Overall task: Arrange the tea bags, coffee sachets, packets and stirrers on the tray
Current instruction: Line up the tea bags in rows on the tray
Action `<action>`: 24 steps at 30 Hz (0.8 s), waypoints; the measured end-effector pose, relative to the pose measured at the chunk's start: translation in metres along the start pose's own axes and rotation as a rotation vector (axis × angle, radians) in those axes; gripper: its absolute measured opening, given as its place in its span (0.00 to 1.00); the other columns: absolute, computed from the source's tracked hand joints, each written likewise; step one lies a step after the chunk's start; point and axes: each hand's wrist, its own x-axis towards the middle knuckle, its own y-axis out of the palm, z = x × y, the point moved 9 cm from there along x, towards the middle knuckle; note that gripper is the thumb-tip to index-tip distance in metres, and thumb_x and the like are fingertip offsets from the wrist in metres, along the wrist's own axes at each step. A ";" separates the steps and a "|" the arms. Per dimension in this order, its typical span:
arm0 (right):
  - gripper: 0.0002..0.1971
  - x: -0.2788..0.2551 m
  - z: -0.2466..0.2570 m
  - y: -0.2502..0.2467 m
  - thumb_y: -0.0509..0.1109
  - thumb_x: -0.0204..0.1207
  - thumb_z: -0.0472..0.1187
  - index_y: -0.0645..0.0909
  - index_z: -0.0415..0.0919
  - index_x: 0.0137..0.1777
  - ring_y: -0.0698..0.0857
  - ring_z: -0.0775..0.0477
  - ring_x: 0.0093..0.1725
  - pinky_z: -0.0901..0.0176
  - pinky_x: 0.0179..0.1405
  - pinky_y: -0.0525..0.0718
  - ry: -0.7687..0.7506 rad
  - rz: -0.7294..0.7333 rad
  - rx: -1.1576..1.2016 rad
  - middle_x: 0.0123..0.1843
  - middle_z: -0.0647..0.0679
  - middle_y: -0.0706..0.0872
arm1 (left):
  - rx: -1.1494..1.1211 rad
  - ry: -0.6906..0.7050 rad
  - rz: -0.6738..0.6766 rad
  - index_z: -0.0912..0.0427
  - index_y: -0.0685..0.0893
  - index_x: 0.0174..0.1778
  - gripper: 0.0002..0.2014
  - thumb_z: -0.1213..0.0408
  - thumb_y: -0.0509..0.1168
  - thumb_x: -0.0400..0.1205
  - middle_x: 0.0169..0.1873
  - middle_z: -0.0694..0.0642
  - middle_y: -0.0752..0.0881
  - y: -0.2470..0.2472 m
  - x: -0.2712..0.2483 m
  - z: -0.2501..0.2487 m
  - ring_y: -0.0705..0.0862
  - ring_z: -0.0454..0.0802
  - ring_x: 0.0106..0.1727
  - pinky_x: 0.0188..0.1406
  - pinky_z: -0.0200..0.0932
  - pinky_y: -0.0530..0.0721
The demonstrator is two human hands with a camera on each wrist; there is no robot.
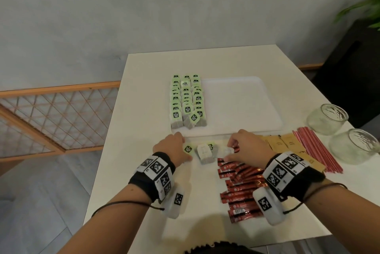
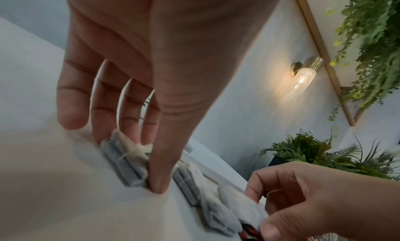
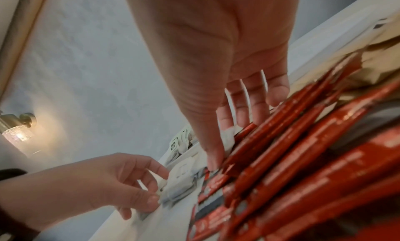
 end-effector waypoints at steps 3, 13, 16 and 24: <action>0.18 0.002 0.001 0.000 0.80 0.68 0.52 0.80 0.49 0.52 0.81 0.52 0.51 0.62 0.48 0.79 -0.005 0.003 0.056 0.52 0.54 0.80 | -0.084 -0.037 0.035 0.51 0.76 0.65 0.26 0.51 0.76 0.74 0.60 0.52 0.83 0.003 -0.001 0.007 0.83 0.52 0.58 0.58 0.47 0.81; 0.05 -0.019 0.050 -0.018 0.78 0.74 0.42 0.90 0.50 0.49 0.84 0.67 0.41 0.82 0.39 0.76 -0.240 0.004 0.412 0.42 0.62 0.88 | -0.290 -0.009 0.018 0.49 0.75 0.41 0.17 0.55 0.79 0.70 0.46 0.50 0.83 0.008 -0.003 0.024 0.82 0.49 0.50 0.48 0.42 0.79; 0.10 -0.021 0.063 -0.011 0.79 0.73 0.41 0.90 0.51 0.53 0.82 0.65 0.37 0.76 0.40 0.78 -0.280 0.020 0.456 0.41 0.57 0.88 | -0.447 0.121 0.025 0.51 0.76 0.38 0.16 0.59 0.80 0.70 0.40 0.51 0.85 0.006 -0.007 0.006 0.81 0.47 0.40 0.41 0.41 0.78; 0.11 -0.027 0.040 -0.023 0.77 0.75 0.44 0.86 0.46 0.56 0.80 0.65 0.38 0.81 0.39 0.74 -0.171 -0.151 0.466 0.40 0.60 0.83 | -0.703 0.349 0.060 0.53 0.78 0.40 0.12 0.67 0.77 0.75 0.32 0.47 0.81 -0.010 -0.014 -0.049 0.78 0.43 0.31 0.37 0.40 0.78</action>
